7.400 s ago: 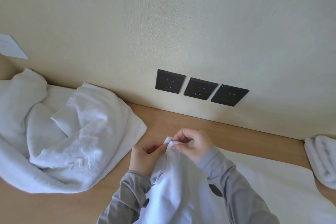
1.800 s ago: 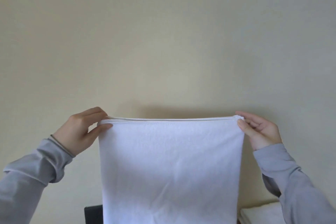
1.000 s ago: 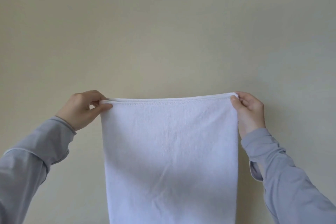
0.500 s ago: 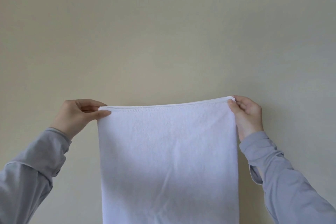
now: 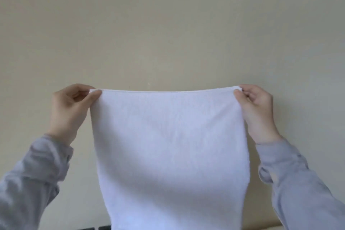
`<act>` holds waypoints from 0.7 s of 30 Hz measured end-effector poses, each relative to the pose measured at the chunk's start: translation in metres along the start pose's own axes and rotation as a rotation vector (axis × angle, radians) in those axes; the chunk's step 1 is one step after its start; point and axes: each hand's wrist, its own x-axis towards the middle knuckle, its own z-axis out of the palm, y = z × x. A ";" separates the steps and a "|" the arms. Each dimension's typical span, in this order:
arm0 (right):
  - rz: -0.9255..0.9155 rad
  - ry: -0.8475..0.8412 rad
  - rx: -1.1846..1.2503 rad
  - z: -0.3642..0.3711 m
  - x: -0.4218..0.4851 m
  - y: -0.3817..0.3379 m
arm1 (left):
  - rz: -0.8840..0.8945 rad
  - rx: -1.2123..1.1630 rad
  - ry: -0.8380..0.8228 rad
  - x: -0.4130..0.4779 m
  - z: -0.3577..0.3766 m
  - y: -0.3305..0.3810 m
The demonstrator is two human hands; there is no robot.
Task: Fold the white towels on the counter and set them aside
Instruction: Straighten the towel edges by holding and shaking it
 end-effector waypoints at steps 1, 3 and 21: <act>0.011 0.006 0.027 0.001 0.001 -0.001 | 0.003 -0.013 0.011 0.002 0.001 0.002; 0.012 0.022 0.064 0.005 0.005 -0.008 | 0.023 -0.015 0.042 0.005 0.002 0.010; 0.089 0.084 0.003 -0.034 -0.005 -0.006 | 0.003 -0.081 -0.069 -0.012 0.023 0.005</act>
